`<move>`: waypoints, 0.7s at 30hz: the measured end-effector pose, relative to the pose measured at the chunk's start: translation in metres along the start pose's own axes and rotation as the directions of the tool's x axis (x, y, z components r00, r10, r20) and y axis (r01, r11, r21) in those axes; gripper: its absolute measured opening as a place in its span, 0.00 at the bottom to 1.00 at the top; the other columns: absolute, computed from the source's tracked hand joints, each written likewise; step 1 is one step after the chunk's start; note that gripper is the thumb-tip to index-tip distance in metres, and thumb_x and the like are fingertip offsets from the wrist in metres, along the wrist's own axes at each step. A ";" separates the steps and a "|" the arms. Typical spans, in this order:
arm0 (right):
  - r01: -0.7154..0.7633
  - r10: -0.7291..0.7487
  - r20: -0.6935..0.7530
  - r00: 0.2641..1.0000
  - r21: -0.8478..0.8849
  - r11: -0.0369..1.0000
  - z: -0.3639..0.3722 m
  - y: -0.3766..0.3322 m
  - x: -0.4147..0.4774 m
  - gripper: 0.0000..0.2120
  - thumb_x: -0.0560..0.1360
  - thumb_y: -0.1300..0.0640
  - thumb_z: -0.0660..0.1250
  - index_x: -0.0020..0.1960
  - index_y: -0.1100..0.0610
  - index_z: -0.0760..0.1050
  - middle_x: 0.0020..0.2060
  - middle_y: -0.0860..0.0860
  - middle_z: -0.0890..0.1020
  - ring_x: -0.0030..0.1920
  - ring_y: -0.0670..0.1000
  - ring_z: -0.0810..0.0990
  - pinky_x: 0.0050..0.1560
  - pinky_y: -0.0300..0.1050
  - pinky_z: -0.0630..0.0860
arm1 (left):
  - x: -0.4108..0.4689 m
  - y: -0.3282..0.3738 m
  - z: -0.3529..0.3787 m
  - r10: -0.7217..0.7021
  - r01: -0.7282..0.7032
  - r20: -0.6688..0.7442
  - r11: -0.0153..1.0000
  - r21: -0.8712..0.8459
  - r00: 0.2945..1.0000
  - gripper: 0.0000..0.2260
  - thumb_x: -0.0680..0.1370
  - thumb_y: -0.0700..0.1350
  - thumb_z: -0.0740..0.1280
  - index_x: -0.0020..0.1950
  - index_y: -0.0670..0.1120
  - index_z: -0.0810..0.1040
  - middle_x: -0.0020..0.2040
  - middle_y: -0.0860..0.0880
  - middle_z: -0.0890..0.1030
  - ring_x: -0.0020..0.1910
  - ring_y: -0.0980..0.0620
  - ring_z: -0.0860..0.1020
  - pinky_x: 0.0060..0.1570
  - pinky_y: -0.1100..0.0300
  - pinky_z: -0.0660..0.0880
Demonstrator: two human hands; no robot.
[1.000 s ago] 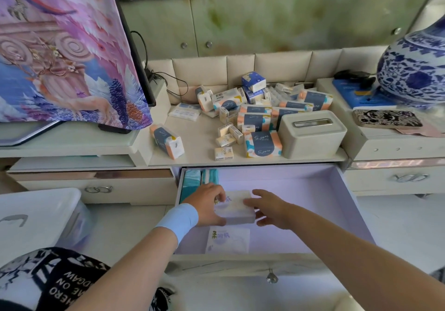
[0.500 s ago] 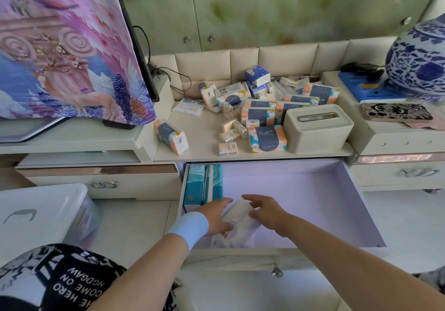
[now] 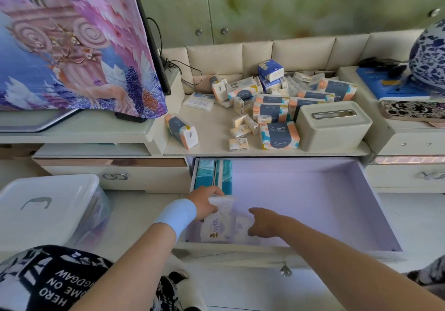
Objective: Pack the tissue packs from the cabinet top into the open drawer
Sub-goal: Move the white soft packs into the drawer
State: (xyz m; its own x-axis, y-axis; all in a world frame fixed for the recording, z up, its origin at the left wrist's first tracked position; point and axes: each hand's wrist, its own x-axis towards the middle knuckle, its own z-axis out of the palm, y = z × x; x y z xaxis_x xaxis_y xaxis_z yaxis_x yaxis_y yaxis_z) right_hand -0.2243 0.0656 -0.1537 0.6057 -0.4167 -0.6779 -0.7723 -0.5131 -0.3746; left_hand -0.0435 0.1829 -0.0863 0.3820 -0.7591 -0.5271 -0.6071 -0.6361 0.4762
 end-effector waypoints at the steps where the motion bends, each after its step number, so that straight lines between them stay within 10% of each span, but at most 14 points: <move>1: 0.003 -0.004 -0.003 1.000 -0.097 0.995 0.005 -0.003 0.001 0.41 0.74 0.49 0.70 0.80 0.56 0.54 0.77 0.55 0.63 0.75 0.57 0.63 0.73 0.50 0.63 | 0.000 -0.005 -0.003 -0.004 0.004 -0.003 1.000 0.004 1.000 0.15 0.78 0.42 0.64 0.61 0.57 0.74 0.59 0.49 0.74 0.52 0.45 0.77 0.39 0.55 0.81; 5: -0.020 -0.030 -0.114 0.993 -0.413 0.911 0.007 -0.010 0.002 0.34 0.70 0.47 0.72 0.73 0.53 0.66 0.67 0.57 0.69 0.68 0.60 0.67 0.67 0.55 0.67 | 0.001 -0.022 -0.006 -0.019 0.020 -0.002 0.998 0.054 1.000 0.15 0.78 0.43 0.62 0.64 0.55 0.74 0.61 0.50 0.77 0.55 0.47 0.77 0.45 0.56 0.78; 12: 0.144 -0.143 -0.063 0.988 0.012 0.990 -0.019 0.001 0.004 0.20 0.70 0.65 0.71 0.58 0.50 0.74 0.62 0.54 0.76 0.56 0.53 0.74 0.50 0.45 0.74 | 0.010 -0.020 -0.011 -0.006 0.001 -0.038 0.991 -0.134 0.999 0.10 0.79 0.44 0.61 0.55 0.57 0.77 0.53 0.51 0.80 0.50 0.50 0.79 0.46 0.56 0.78; 16: 0.205 -0.200 -0.092 0.975 0.054 0.977 -0.040 -0.006 0.001 0.25 0.72 0.68 0.57 0.55 0.43 0.79 0.63 0.51 0.78 0.63 0.54 0.74 0.62 0.48 0.74 | 0.015 -0.014 -0.019 0.003 -0.028 -0.104 0.971 -0.236 0.995 0.17 0.77 0.35 0.61 0.60 0.54 0.76 0.56 0.48 0.78 0.51 0.46 0.77 0.37 0.61 0.71; 21: 0.145 -0.139 -0.049 0.989 0.138 0.980 -0.029 -0.015 -0.002 0.40 0.77 0.64 0.59 0.81 0.47 0.42 0.73 0.55 0.69 0.71 0.58 0.69 0.68 0.49 0.69 | 0.017 -0.007 -0.015 0.017 -0.047 -0.116 0.964 -0.261 0.993 0.19 0.75 0.36 0.62 0.53 0.61 0.75 0.58 0.45 0.78 0.54 0.40 0.79 0.48 0.54 0.76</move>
State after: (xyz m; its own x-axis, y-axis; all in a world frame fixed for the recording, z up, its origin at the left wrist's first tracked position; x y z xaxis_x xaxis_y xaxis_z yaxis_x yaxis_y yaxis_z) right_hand -0.2088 0.0526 -0.1286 0.7162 -0.3775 -0.5870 -0.6953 -0.4595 -0.5527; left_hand -0.0222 0.1724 -0.0882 0.4496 -0.7809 -0.4336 -0.4218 -0.6135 0.6676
